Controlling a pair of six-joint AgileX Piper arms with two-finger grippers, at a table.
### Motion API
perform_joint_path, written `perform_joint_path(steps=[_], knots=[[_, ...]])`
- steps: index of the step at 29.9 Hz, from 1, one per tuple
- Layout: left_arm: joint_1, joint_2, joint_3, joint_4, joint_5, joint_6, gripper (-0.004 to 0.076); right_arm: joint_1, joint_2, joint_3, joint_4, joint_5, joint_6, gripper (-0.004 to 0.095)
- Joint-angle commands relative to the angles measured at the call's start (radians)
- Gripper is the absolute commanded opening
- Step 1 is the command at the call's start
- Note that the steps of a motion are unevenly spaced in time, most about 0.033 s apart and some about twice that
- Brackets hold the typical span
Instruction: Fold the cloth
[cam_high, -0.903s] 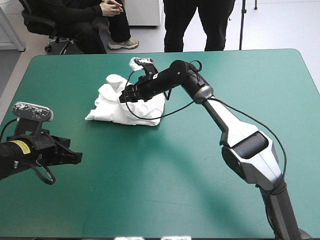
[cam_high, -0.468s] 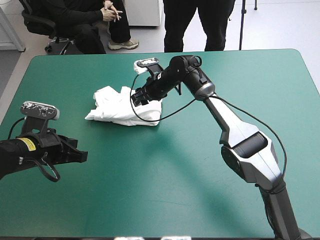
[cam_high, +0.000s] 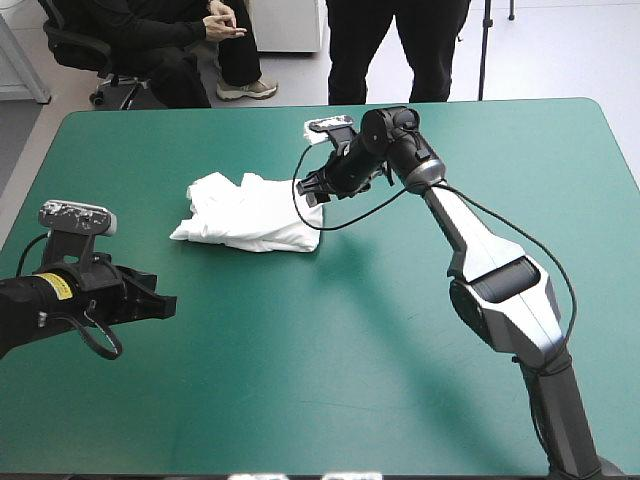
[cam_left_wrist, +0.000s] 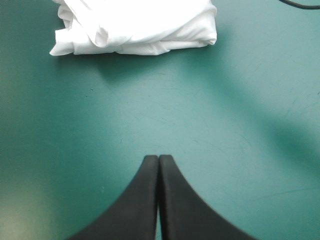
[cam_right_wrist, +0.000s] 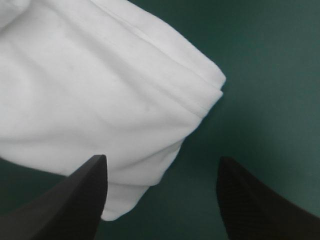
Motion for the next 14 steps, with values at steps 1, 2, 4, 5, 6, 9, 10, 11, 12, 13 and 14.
perform_joint_path(steps=[1, 2, 4, 5, 6, 9, 10, 11, 12, 13, 14], knots=[[0.001, -0.003, -0.022, -0.023, -0.056, -0.013, -0.0017, -0.029, -0.026, -0.029, 0.092, -0.005, -0.013, 0.0595], [0.001, -0.003, -0.022, -0.023, -0.056, -0.016, -0.0017, -0.029, -0.015, -0.029, 0.108, -0.007, -0.015, 0.0595], [0.001, -0.003, -0.022, -0.023, -0.056, -0.024, -0.0017, -0.031, 0.008, -0.029, 0.128, -0.014, -0.034, 0.0596], [0.001, -0.003, -0.022, -0.023, -0.056, -0.029, -0.0017, -0.031, 0.016, -0.029, 0.147, -0.014, -0.041, 0.0595], [0.001, -0.003, -0.022, -0.023, -0.056, -0.029, -0.0017, -0.029, 0.026, -0.029, 0.175, -0.015, -0.054, 0.0595], [0.001, -0.003, -0.022, -0.023, -0.056, -0.029, -0.0017, -0.029, 0.047, -0.029, 0.25, -0.033, -0.074, 0.0595], [0.001, -0.003, -0.022, -0.023, -0.056, -0.029, -0.0017, -0.029, 0.051, -0.029, 0.27, -0.039, -0.081, 0.0594], [0.001, -0.003, -0.022, -0.023, -0.056, -0.029, -0.0017, -0.029, 0.056, -0.029, 0.289, -0.043, -0.097, 0.0594], [0.001, -0.003, -0.022, -0.023, -0.054, -0.029, -0.0017, -0.029, 0.058, -0.029, 0.299, -0.046, -0.112, 0.0581], [0.001, -0.003, -0.022, -0.023, -0.054, -0.029, -0.0017, -0.029, 0.058, -0.029, 0.299, -0.051, -0.115, 0.0539], [0.001, -0.003, -0.022, -0.023, -0.054, -0.029, -0.0017, -0.029, 0.058, -0.029, 0.299, -0.056, -0.125, 0.0462]])
